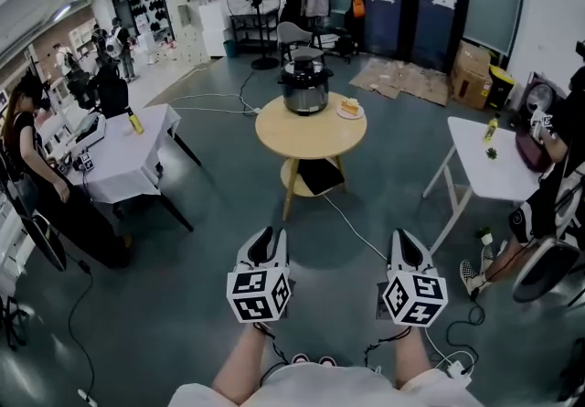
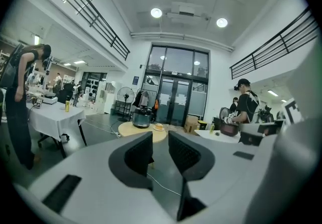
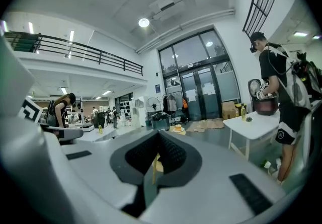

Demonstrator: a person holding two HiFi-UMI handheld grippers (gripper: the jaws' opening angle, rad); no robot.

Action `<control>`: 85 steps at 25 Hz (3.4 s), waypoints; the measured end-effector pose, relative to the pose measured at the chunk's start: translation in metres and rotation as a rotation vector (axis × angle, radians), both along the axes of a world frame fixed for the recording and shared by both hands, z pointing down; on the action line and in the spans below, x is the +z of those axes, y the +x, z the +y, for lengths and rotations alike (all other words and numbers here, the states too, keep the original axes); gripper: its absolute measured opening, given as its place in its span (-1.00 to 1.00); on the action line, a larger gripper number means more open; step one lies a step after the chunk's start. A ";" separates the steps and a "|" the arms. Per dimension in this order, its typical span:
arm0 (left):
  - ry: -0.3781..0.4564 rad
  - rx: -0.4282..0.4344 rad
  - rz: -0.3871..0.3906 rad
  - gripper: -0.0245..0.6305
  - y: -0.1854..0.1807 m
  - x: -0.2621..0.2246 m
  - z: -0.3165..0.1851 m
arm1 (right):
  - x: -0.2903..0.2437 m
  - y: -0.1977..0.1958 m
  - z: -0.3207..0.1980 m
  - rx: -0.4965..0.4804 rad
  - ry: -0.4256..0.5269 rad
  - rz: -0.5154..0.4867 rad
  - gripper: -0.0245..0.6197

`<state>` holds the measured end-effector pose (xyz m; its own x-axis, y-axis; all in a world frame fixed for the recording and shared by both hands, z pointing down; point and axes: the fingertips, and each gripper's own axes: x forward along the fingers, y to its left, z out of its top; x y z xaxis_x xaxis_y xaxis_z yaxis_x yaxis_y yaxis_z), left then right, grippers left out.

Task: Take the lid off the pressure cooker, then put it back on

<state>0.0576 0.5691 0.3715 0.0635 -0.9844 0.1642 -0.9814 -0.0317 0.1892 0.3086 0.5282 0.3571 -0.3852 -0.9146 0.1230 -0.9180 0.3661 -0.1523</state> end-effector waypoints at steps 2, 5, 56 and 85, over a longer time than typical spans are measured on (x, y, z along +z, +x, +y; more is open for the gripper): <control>-0.002 0.022 -0.010 -0.60 0.004 -0.002 -0.002 | 0.000 0.001 -0.002 0.003 -0.003 -0.009 -0.92; -0.002 0.047 -0.012 -0.43 0.003 -0.003 -0.004 | 0.000 -0.001 -0.003 0.007 0.000 -0.019 -0.92; 0.039 0.035 0.103 0.59 -0.119 0.014 -0.159 | 0.018 -0.081 -0.176 0.005 -0.050 0.032 -0.92; -0.024 -0.037 0.095 0.59 -0.137 0.042 -0.373 | 0.046 -0.089 -0.404 -0.047 -0.108 -0.021 -0.92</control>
